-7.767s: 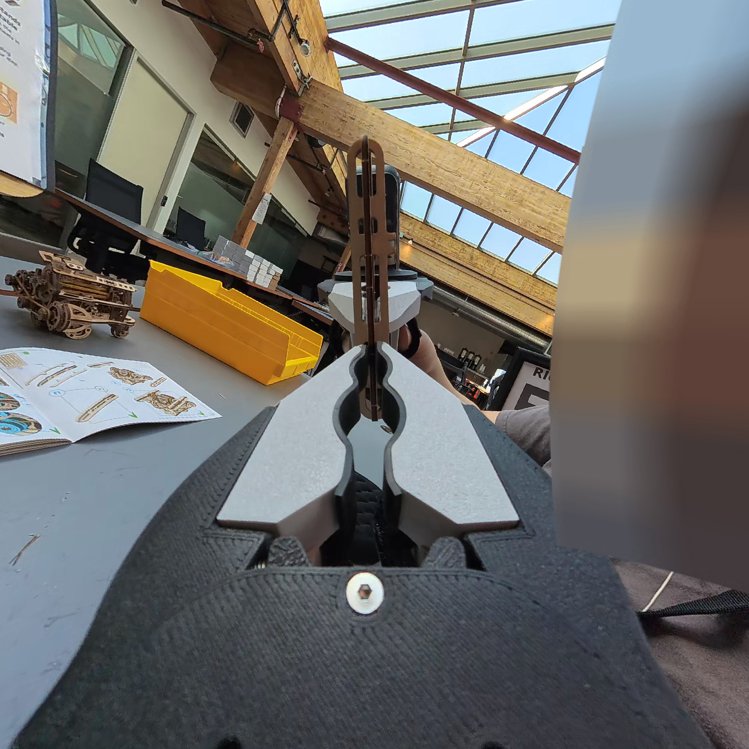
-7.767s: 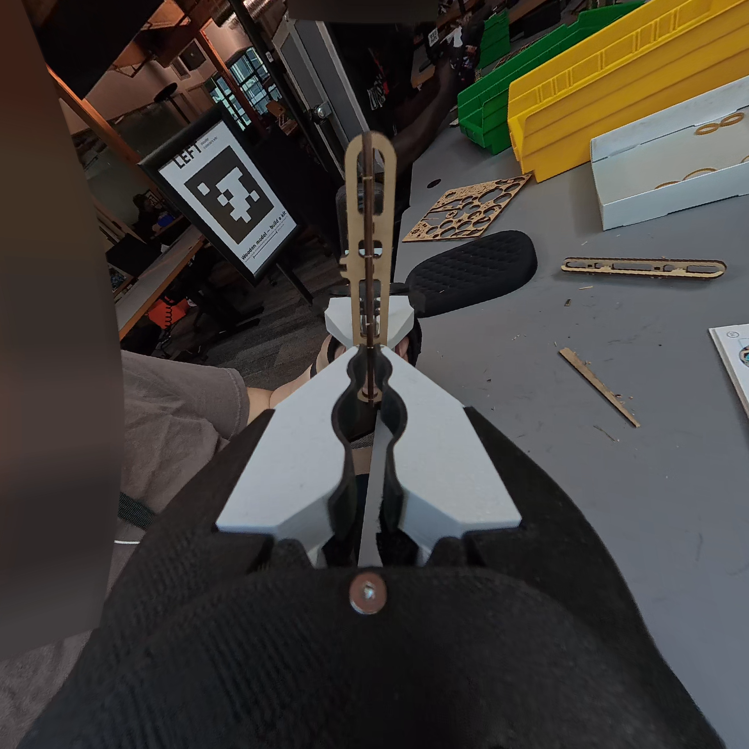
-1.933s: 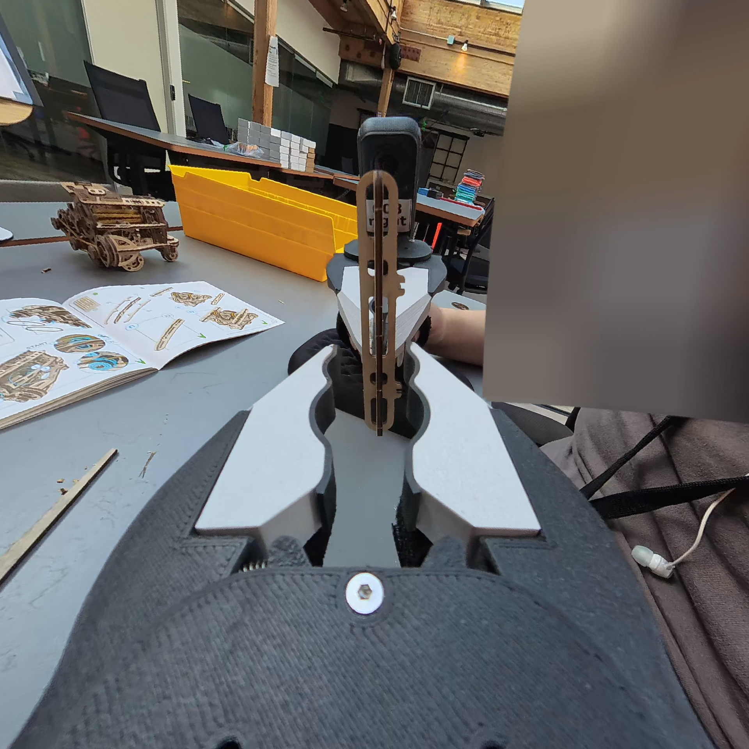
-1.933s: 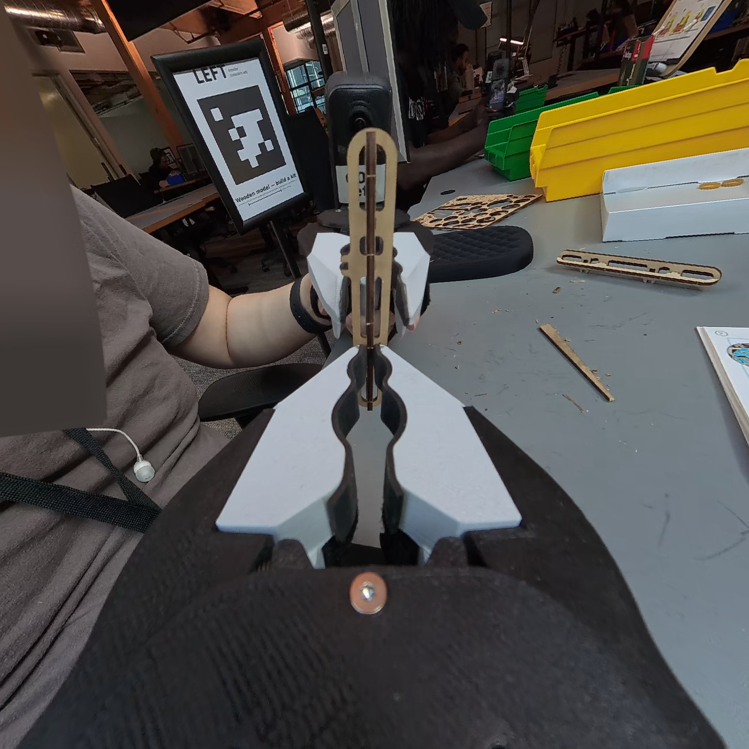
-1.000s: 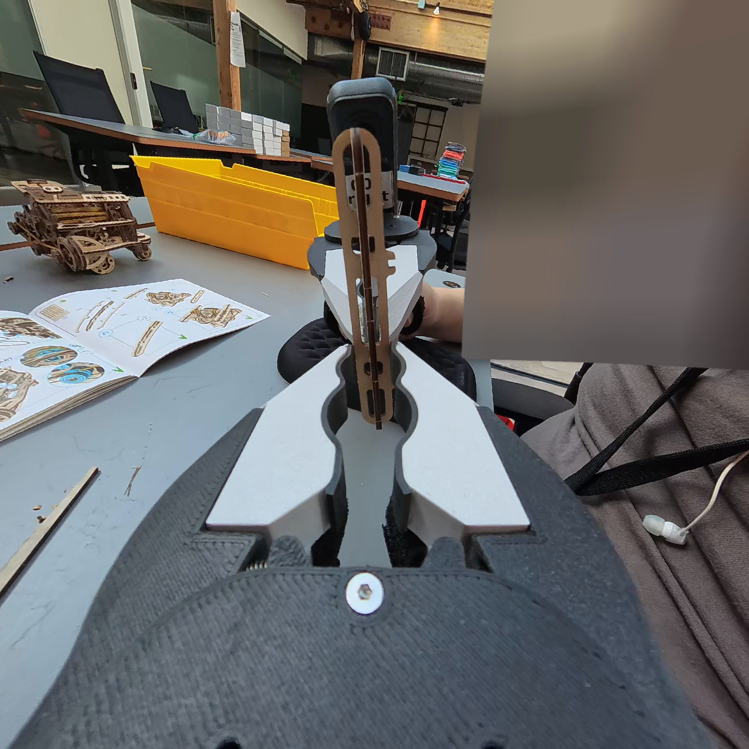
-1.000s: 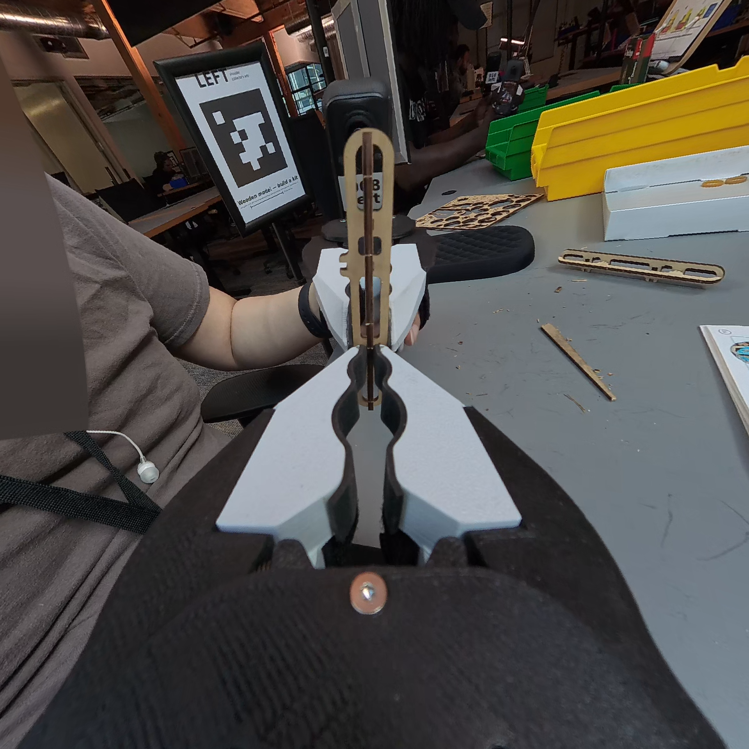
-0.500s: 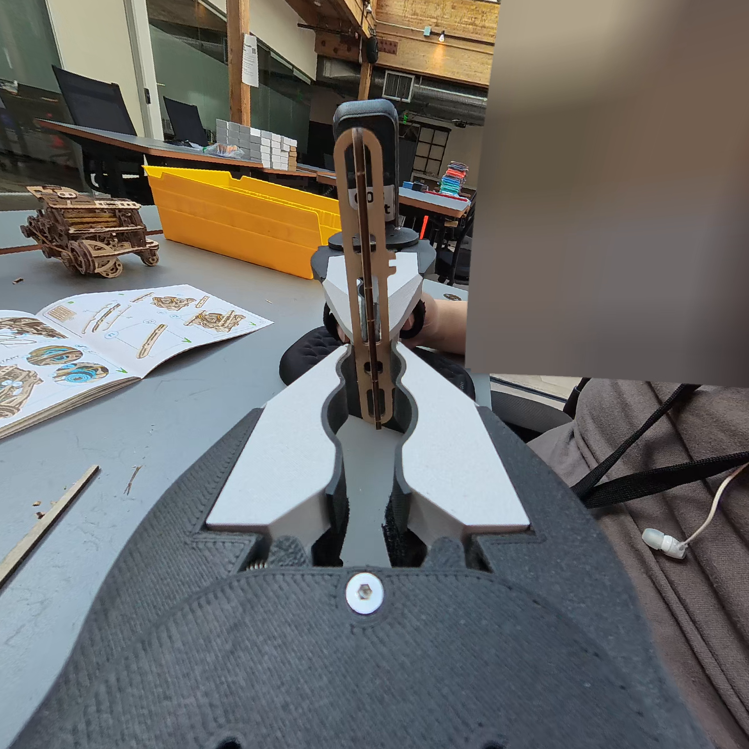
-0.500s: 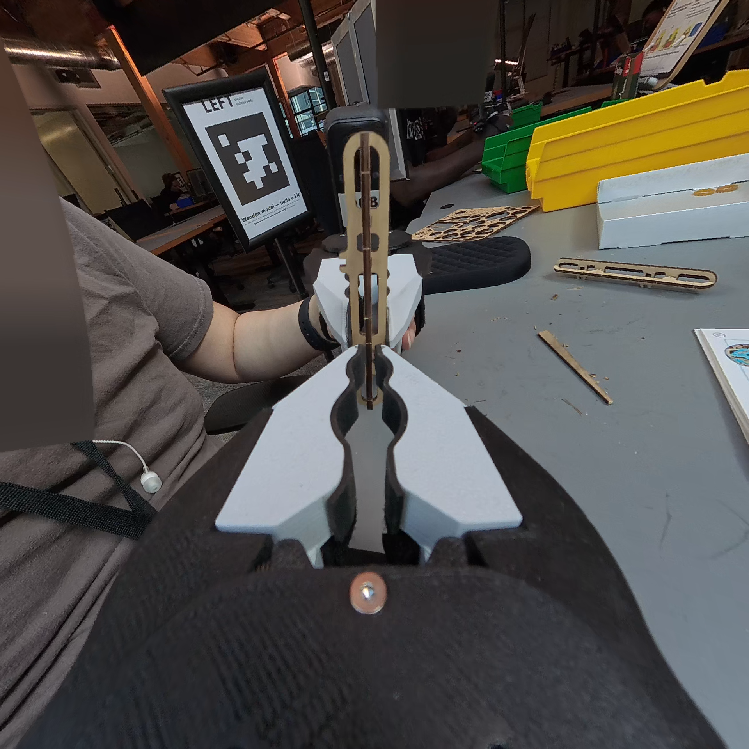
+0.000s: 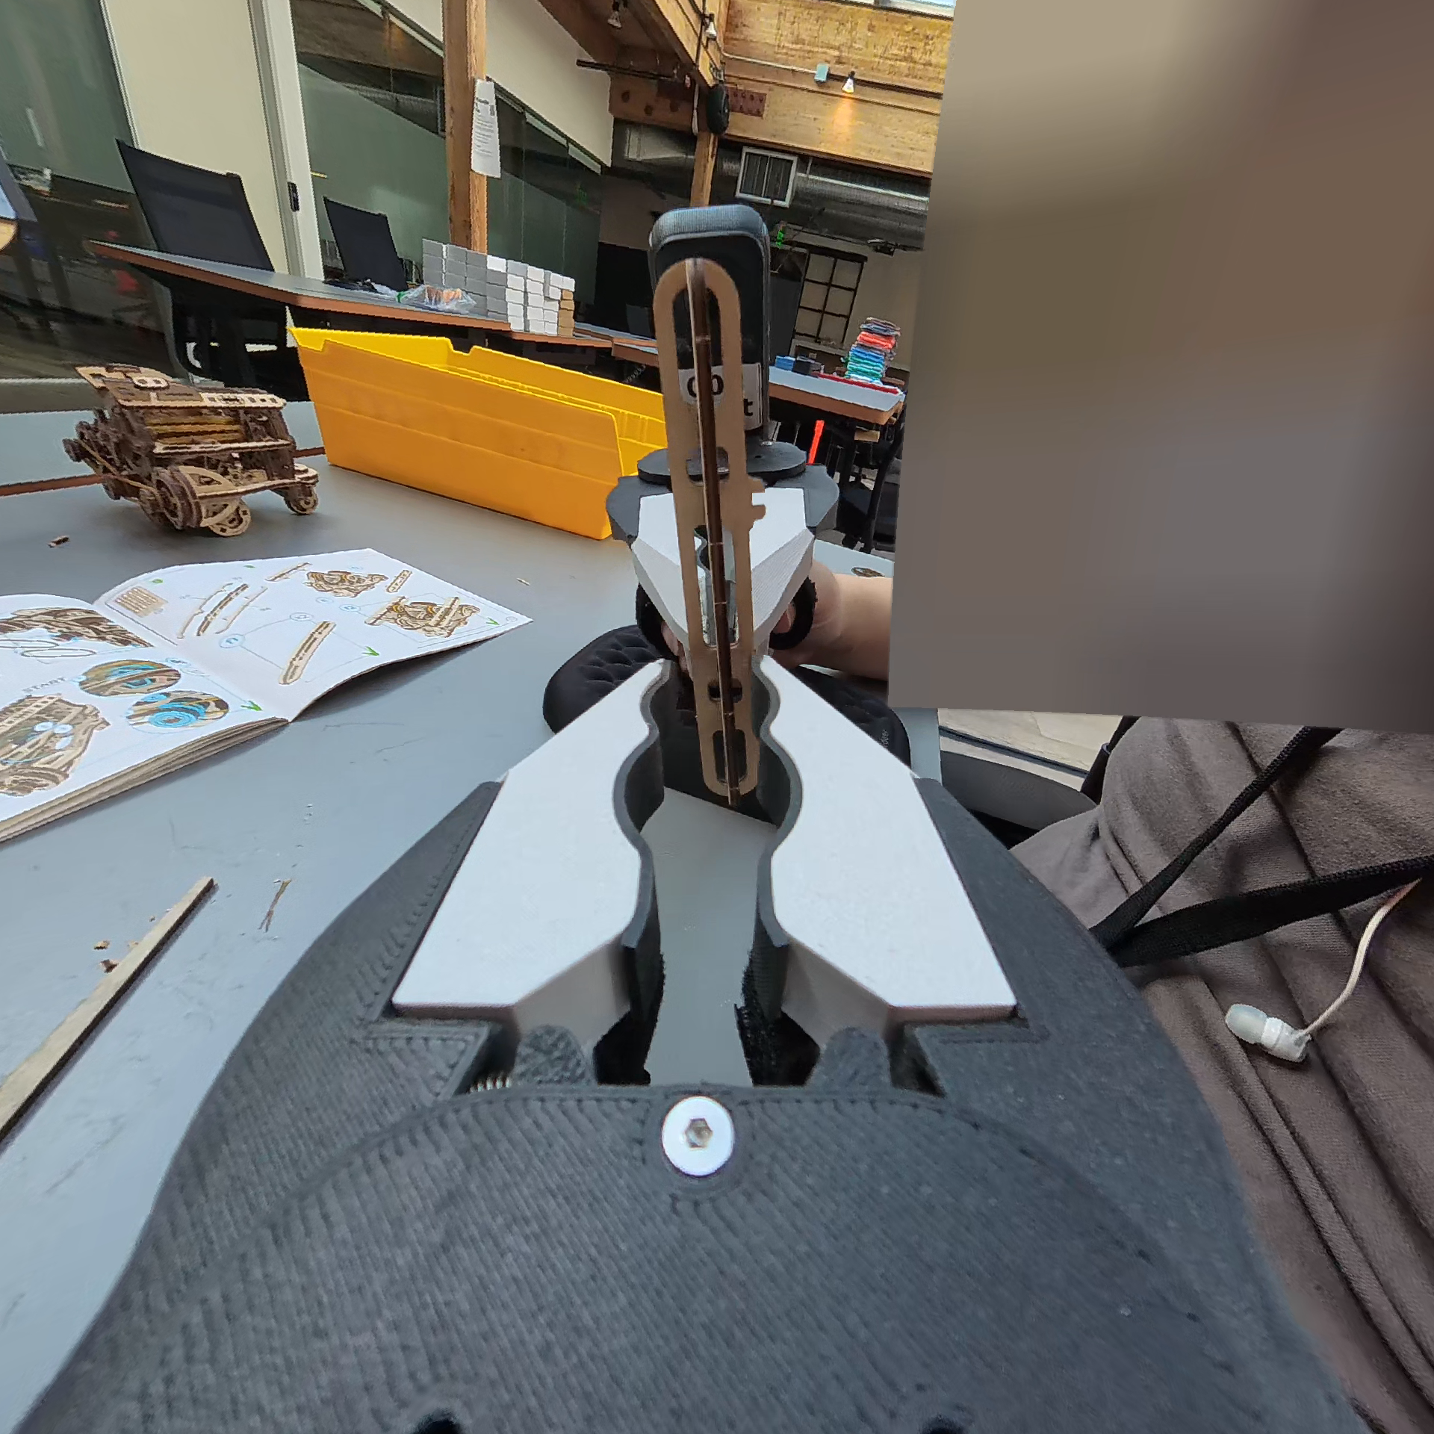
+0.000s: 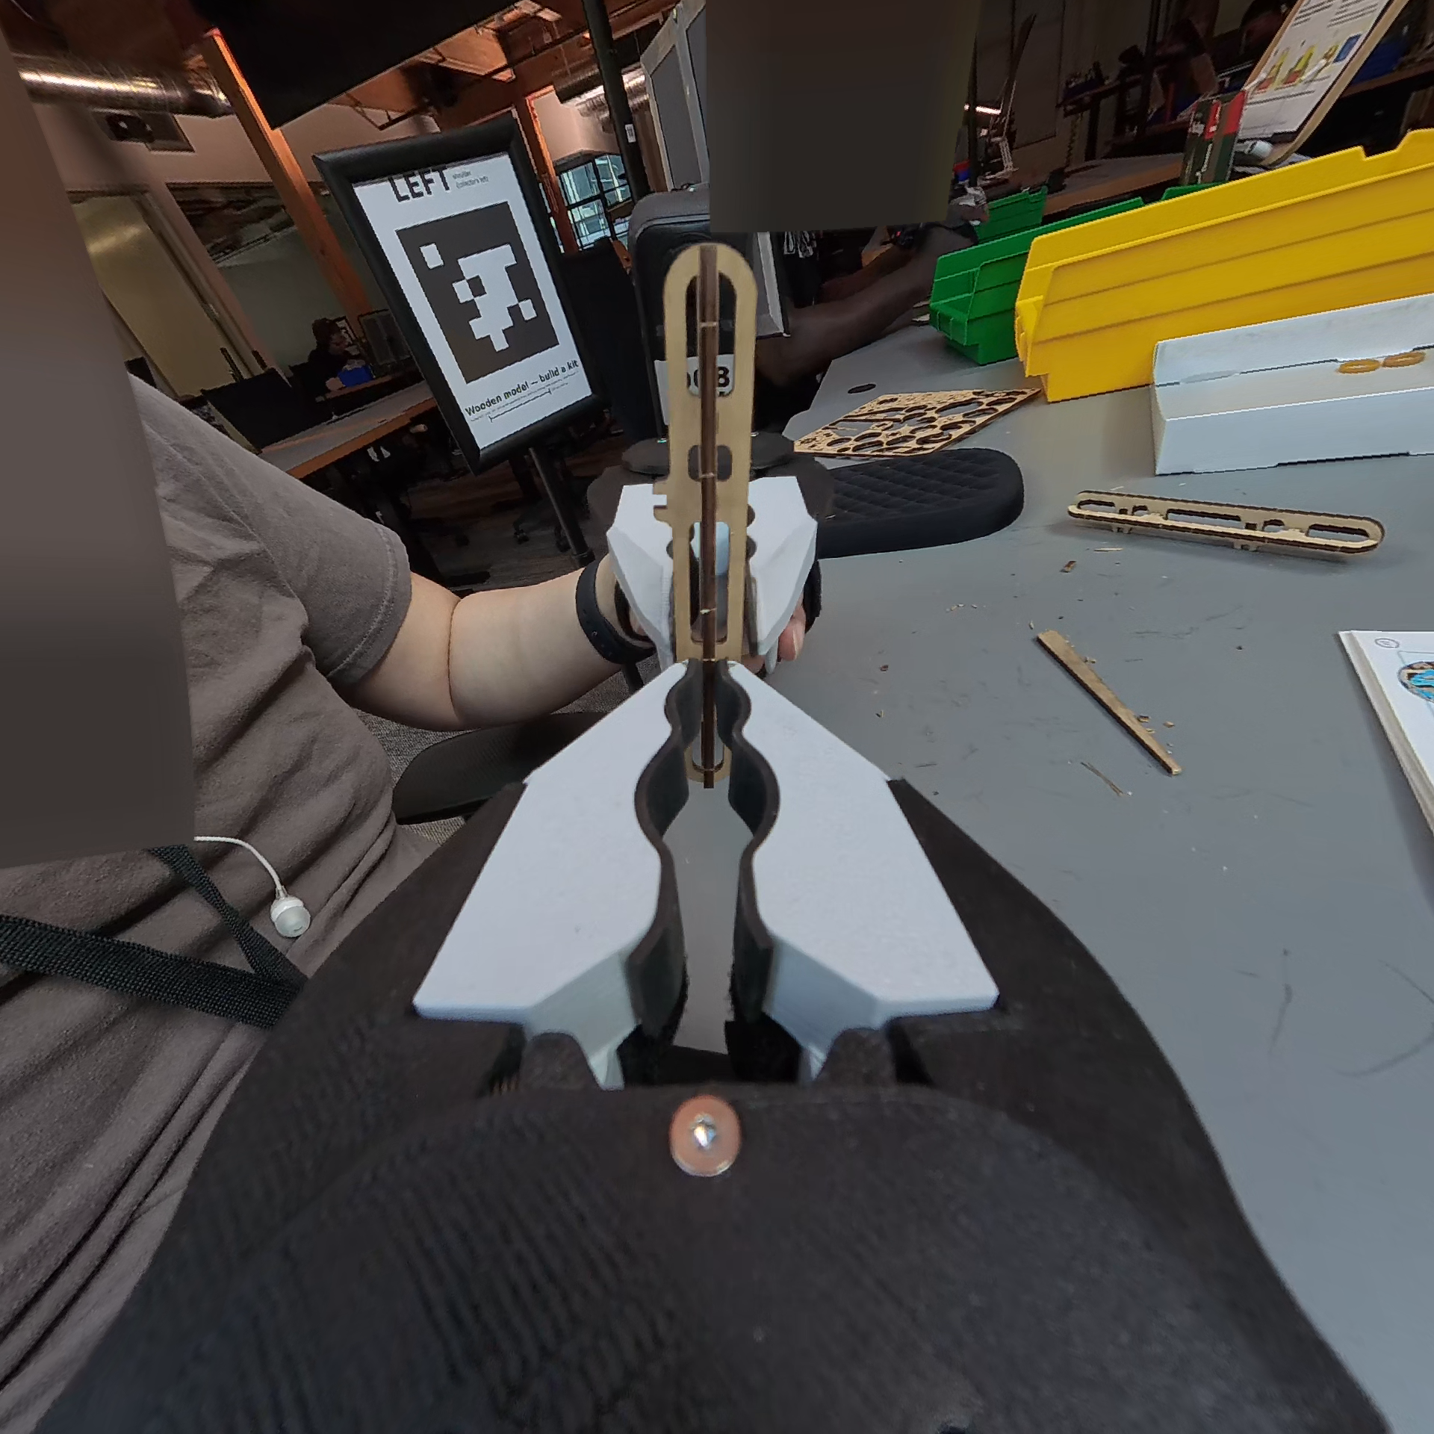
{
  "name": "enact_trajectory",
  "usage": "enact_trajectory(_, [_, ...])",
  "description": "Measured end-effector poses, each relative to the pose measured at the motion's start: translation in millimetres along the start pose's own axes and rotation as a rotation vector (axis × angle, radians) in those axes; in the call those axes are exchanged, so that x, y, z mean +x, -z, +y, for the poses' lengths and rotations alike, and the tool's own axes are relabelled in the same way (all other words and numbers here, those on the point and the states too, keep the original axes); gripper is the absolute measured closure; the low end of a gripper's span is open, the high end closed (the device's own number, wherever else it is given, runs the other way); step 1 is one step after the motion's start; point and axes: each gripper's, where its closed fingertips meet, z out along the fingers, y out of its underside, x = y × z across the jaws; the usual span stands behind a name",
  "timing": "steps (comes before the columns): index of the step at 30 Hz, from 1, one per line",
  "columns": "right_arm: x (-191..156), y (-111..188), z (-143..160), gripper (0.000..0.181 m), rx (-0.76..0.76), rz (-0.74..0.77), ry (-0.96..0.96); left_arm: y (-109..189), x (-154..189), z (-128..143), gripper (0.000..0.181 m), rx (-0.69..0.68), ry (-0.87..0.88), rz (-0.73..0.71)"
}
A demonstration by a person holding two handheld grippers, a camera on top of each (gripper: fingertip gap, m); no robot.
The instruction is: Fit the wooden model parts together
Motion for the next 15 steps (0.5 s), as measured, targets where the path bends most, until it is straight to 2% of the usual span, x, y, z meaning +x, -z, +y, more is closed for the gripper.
enact_trajectory(4, [0.1, 1.0, -1.3, 0.181, 0.011, -0.009, -0.012, 7.6, -1.1, -5.9, 0.170, 0.028, -0.002, -0.007])
enact_trajectory(15, [-2.0, 0.4, -0.6, 0.181, 0.006, -0.010, 0.011, -2.7, 5.4, -0.6, 0.178, -0.012, -0.045, 0.018])
